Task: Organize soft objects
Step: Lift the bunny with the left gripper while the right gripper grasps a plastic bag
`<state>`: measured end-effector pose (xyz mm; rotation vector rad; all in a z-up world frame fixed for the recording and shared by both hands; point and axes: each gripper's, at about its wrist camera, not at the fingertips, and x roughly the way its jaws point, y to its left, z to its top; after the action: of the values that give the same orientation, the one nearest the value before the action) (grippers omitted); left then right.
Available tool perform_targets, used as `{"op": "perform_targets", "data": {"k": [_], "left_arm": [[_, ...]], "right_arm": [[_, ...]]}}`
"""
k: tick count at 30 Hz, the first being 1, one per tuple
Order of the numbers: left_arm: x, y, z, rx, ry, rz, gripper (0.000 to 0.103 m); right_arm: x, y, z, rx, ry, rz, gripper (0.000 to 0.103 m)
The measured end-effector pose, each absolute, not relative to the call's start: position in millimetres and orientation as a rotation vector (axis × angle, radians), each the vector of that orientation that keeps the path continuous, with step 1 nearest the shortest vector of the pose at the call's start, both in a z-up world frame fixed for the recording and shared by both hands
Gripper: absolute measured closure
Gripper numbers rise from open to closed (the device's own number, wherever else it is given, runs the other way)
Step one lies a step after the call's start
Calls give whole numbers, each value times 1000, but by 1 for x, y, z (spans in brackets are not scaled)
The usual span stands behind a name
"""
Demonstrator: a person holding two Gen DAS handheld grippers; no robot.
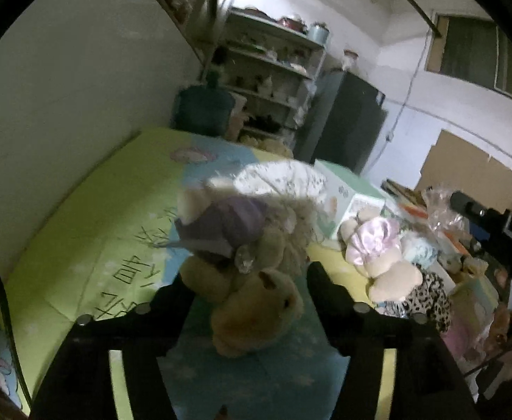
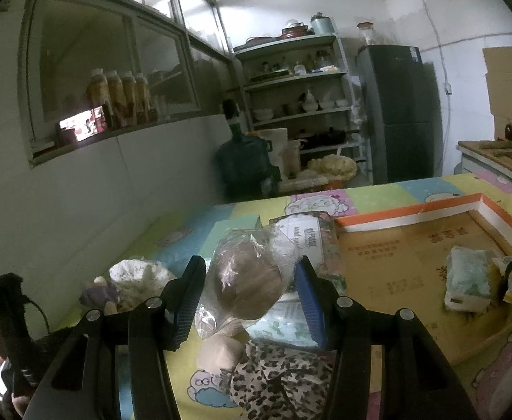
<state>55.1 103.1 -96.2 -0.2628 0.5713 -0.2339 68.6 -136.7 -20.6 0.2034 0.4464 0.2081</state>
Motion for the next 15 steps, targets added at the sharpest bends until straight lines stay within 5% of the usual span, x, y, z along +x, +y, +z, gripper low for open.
{"op": "perform_targets", "data": {"k": [7,15], "left_arm": [[60,96,-104,-219,648,-210,29],[50,104,-105,-232,627,-189,48]], "right_arm": [[66,-137,-23,208,449,218,49],[64,-139,-23,209,448,221,49]]}}
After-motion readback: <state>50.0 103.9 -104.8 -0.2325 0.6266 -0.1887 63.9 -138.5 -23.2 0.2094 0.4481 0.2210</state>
